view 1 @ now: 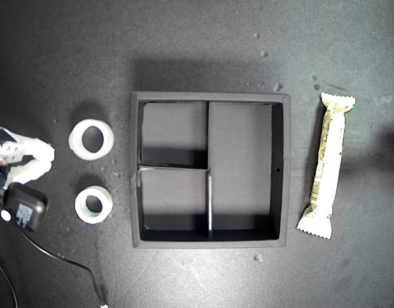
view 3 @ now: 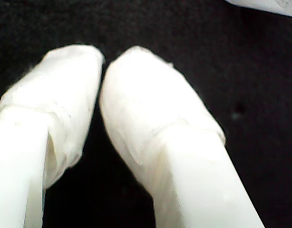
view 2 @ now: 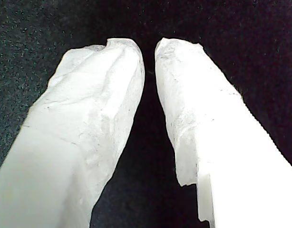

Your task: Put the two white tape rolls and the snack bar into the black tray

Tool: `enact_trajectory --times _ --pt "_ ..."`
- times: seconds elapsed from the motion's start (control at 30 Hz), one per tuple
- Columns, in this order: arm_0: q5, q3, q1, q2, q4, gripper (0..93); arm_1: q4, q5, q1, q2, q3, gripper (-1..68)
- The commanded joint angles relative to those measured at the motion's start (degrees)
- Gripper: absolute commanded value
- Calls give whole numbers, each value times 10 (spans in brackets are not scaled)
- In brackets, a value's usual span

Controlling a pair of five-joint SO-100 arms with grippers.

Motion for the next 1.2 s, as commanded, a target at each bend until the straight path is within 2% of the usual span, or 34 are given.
enact_trajectory --times 0.0,0.4,0.53,0.57,0.77,0.83,0.9,1.17 --pt "-131 36 -46 30 18 6 1 -12 23 2 7 -2" --pt "-128 36 -43 30 18 0 1 -8 24 2 7 -2" --pt "-169 36 -15 30 18 0 -3 0 40 2 7 -2" --pt "-166 36 2 29 3 3 -14 9 42 2 7 -2" --pt "-144 16 16 29 -49 6 -151 -39 54 2 7 -2" --pt "-142 -27 29 29 -46 59 -193 -72 66 2 1 -3" --pt "-120 -72 31 29 -44 90 -213 -105 76 2 -21 -3" --pt "40 -183 -14 29 -120 121 -219 -190 80 1 -154 -2"
